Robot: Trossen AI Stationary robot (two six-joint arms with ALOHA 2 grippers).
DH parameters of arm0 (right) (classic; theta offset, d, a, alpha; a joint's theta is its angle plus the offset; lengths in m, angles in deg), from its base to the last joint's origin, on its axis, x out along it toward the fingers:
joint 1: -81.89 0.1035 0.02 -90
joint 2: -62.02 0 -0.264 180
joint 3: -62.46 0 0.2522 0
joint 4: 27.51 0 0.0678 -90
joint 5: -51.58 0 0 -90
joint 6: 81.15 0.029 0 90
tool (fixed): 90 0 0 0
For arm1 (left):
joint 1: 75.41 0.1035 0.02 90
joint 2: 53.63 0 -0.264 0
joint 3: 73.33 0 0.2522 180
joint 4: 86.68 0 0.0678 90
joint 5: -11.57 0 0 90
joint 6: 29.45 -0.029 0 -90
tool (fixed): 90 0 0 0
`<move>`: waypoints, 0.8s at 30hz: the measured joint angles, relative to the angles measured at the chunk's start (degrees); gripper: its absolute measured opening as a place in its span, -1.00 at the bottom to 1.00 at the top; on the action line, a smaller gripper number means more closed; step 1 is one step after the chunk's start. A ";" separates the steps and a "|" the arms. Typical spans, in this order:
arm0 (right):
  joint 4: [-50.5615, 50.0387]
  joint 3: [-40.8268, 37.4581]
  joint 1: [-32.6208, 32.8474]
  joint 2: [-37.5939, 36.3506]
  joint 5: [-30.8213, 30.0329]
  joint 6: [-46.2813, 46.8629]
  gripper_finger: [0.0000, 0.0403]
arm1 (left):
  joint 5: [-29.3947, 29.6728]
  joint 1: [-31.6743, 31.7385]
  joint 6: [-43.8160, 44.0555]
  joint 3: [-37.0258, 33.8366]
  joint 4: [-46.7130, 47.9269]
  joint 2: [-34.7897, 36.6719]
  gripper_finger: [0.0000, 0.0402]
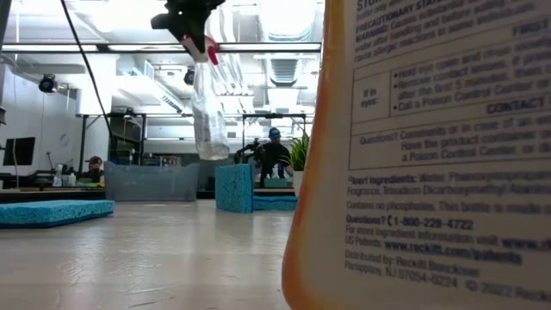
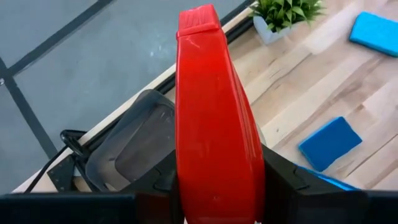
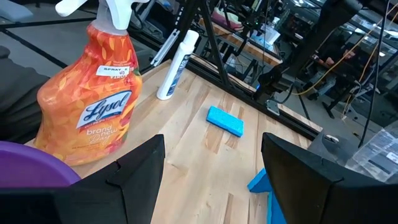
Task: Pick & Place Kitchen Items
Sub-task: Put the transparent spray bottle into the gray bin
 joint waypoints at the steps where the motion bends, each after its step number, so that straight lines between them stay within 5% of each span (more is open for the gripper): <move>1: 0.00 0.00 0.00 0.00 0.00 0.03 0.31 | 0.02 0.05 0.00 0.27 0.23 0.04 -0.34; 24: -0.42 0.00 0.00 0.02 0.02 0.52 0.31 | 6.25 1.25 0.36 1.06 2.18 1.29 -0.40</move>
